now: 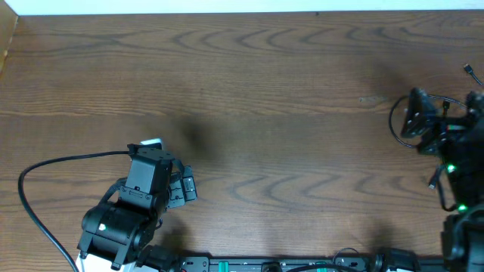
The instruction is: Untangle cables
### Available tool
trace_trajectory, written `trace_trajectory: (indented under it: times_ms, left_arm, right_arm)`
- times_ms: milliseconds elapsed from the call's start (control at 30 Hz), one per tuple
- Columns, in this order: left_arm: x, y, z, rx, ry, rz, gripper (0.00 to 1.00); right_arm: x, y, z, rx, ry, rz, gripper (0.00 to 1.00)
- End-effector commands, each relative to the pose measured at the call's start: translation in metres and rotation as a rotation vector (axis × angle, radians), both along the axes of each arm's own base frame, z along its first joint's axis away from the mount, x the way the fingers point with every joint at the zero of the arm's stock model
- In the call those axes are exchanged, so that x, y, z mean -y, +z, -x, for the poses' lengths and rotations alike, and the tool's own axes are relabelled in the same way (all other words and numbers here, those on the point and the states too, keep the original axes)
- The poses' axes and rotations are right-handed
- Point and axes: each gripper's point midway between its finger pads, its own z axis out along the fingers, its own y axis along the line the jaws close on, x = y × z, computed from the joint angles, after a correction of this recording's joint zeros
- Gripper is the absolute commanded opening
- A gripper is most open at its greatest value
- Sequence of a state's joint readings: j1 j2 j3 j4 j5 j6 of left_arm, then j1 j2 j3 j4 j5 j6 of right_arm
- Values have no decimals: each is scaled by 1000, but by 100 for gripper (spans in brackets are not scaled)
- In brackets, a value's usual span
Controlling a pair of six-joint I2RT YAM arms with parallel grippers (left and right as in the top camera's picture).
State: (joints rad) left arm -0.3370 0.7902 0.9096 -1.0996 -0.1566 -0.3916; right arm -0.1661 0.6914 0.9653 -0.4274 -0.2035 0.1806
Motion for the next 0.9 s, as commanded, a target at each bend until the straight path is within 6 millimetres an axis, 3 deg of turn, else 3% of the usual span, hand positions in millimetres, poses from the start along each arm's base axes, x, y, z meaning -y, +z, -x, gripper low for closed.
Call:
trace_trajectory:
  times_ms: [0, 333, 867]
  left_arm:
    - [-1, 6, -2, 15, -1, -6, 98]
    - [-1, 6, -2, 15, -1, -6, 98]
    - [-1, 6, -2, 15, 0, -6, 98]
  right_arm:
    - [-11, -12, 4, 42, 35, -72, 99]
    - [-25, -57, 6, 172, 90, -74, 99]
    - [-25, -94, 28, 526, 82, -35, 99]
